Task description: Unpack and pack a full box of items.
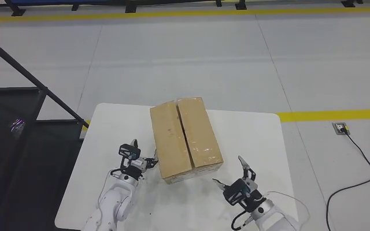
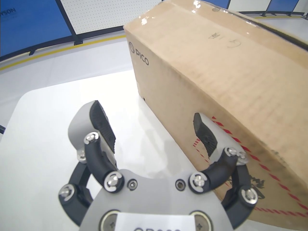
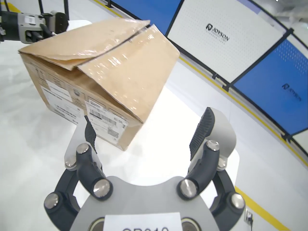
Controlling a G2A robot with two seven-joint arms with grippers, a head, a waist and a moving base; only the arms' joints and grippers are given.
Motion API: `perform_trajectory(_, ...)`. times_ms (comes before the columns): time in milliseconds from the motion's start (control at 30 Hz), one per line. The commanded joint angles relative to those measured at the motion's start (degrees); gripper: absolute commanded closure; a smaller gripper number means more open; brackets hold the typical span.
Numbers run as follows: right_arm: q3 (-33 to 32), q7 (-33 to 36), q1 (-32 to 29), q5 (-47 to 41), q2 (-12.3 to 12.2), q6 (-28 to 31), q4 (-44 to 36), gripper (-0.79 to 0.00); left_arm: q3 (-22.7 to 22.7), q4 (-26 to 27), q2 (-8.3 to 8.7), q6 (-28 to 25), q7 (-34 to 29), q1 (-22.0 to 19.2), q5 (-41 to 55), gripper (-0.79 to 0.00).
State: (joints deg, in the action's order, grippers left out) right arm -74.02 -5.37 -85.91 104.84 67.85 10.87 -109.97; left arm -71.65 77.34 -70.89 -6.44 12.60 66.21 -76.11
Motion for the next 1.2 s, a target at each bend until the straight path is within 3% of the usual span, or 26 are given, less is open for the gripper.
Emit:
perform_trajectory(0,1.2,0.2,1.0,3.0,0.1,-0.5,0.1,-0.785,0.4,0.3,-0.09,-0.1,0.0,0.2,-0.3,-0.785)
perform_trajectory(233,5.8,2.6,5.7,12.1,0.7,-3.9,1.5,-0.785,0.6,1.3,-0.23,-0.4,0.4,1.1,-0.8,-0.785)
perform_trajectory(567,9.8,6.3,9.2,18.5,1.6,-5.4,3.1,-0.770,-3.5,2.7,0.18,-1.5,0.9,3.3,2.3,-0.785)
perform_trajectory(600,10.1,6.7,9.5,18.8,1.7,-5.5,3.4,-0.671,-4.0,2.7,0.23,-1.5,0.9,3.4,2.5,-0.785)
perform_trajectory(633,10.3,6.9,9.9,19.0,1.7,-5.6,3.7,-0.640,-4.4,2.8,0.27,-1.6,1.0,3.6,2.8,-0.785)
perform_trajectory(700,10.7,7.3,10.4,19.1,1.9,-5.8,4.3,-0.419,-5.2,2.8,0.35,-1.8,0.9,3.9,3.5,-0.785)
perform_trajectory(900,11.4,8.1,11.7,19.4,2.4,-6.0,5.7,-0.246,-7.0,3.1,0.53,-2.3,0.8,4.6,4.6,-0.785)
perform_trajectory(1033,11.6,8.2,12.0,19.8,2.5,-6.1,6.0,-0.015,-7.6,3.3,0.55,-2.3,0.8,4.9,4.7,-0.785)
perform_trajectory(1167,11.2,7.3,11.7,20.5,2.6,-6.6,5.8,0.000,-8.1,3.5,0.57,-2.2,0.8,5.2,4.9,-0.785)
